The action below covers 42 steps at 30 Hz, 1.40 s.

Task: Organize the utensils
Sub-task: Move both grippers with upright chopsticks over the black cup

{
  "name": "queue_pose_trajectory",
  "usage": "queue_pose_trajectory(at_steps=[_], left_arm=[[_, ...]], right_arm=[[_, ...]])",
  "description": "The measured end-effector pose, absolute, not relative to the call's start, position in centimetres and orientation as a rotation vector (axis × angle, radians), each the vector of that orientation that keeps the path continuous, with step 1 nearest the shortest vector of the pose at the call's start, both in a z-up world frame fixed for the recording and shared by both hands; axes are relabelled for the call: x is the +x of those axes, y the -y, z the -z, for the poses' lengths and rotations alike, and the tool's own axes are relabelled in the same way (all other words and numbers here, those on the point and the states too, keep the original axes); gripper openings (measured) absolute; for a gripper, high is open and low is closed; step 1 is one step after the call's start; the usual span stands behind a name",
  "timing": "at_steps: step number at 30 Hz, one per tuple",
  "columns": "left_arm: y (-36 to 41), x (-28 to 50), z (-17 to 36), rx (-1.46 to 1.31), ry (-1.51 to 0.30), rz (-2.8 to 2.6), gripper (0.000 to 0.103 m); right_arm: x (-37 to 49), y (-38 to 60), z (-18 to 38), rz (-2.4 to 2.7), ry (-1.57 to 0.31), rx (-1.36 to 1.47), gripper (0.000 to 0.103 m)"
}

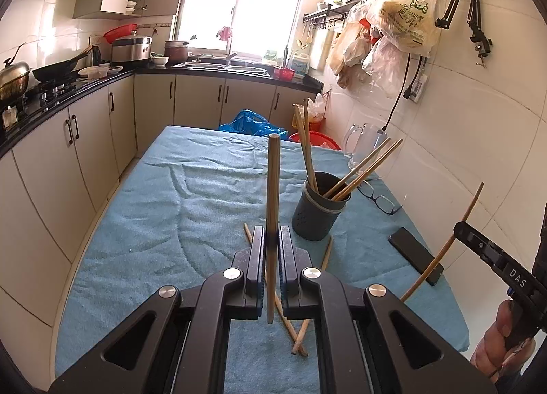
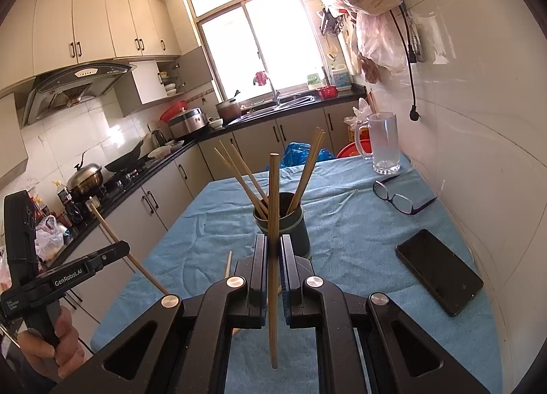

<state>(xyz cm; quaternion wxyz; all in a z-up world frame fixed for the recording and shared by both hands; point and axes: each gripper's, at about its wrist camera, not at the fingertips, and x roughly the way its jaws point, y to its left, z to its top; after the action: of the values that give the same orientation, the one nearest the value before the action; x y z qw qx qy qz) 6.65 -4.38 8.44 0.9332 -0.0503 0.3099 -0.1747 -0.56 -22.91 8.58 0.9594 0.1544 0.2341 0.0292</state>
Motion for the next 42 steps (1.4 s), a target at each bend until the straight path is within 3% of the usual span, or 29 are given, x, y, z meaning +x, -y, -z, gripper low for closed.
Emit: queue_pose_trajectory(at_steps=[42], left_arm=[[6.0,7.6,-10.4,-0.089,-0.622,0.403,0.007]], right_arm=[[0.5,23.1,-10.5,-0.074,-0.443,0.317,0.007]])
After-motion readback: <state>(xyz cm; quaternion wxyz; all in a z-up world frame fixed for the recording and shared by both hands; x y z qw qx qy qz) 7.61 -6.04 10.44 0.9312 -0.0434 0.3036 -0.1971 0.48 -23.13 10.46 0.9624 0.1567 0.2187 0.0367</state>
